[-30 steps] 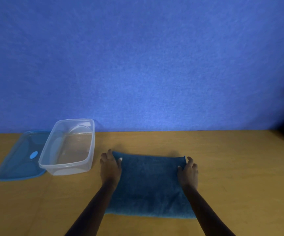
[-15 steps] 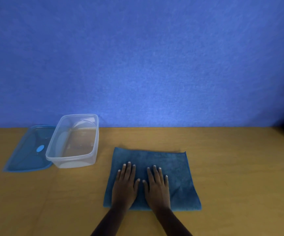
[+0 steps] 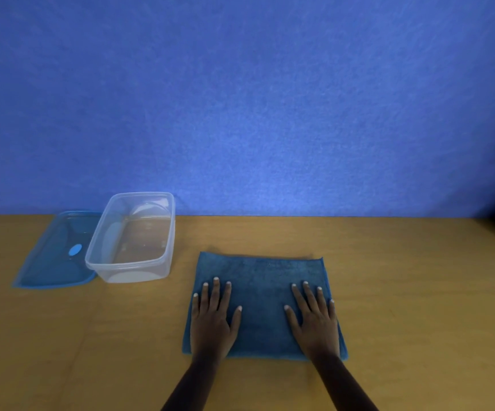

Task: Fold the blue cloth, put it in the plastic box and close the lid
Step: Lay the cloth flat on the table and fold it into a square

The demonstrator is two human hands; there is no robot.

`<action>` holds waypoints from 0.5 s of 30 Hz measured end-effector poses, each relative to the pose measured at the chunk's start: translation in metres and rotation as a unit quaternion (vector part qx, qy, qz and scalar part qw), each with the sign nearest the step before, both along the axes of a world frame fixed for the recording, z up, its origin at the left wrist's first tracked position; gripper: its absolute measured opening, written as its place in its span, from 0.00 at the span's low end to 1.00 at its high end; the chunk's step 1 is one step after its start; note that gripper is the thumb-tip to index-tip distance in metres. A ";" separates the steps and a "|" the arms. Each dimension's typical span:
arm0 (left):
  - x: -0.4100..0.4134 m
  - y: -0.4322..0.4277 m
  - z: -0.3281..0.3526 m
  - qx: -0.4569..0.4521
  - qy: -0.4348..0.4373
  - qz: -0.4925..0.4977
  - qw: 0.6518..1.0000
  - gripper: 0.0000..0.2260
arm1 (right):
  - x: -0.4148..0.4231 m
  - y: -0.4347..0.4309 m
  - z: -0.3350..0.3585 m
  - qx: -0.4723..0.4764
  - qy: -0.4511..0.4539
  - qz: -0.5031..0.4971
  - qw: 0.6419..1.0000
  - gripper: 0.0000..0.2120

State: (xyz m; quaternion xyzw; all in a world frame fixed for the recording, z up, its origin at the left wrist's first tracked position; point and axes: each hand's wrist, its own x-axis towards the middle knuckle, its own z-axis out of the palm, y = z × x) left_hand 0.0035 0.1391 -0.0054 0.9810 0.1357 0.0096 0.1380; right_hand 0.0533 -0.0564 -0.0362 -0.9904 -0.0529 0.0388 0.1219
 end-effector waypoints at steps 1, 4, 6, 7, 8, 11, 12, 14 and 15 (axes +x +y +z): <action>-0.002 -0.002 0.000 -0.003 0.004 0.006 1.000 0.37 | 0.000 -0.004 0.001 -0.001 0.002 -0.006 1.000 0.29; -0.008 -0.007 0.002 -0.016 0.029 0.029 0.999 0.38 | 0.003 -0.014 0.004 -0.010 0.006 -0.031 0.999 0.29; -0.012 -0.010 0.000 -0.021 0.029 0.043 0.998 0.38 | 0.003 -0.018 0.006 0.002 0.009 -0.053 0.999 0.31; -0.014 -0.011 0.000 -0.023 0.030 0.046 0.998 0.38 | 0.003 -0.019 0.008 0.015 0.008 -0.064 0.998 0.32; -0.015 -0.012 -0.001 -0.021 0.030 0.048 0.998 0.38 | 0.002 -0.019 0.011 0.030 0.007 -0.078 0.996 0.33; -0.017 -0.013 -0.001 -0.021 0.028 0.049 0.998 0.38 | 0.001 -0.022 0.018 0.062 0.006 -0.123 0.990 0.34; -0.017 -0.013 -0.001 -0.023 0.027 0.050 0.998 0.38 | 0.002 -0.023 0.022 0.067 0.013 -0.136 0.988 0.34; -0.018 -0.013 -0.001 -0.026 0.026 0.048 0.998 0.38 | 0.006 -0.025 0.028 0.088 0.037 -0.160 0.983 0.31; -0.018 -0.013 0.000 -0.027 0.026 0.047 0.998 0.38 | 0.008 -0.026 0.031 0.107 0.054 -0.173 0.978 0.29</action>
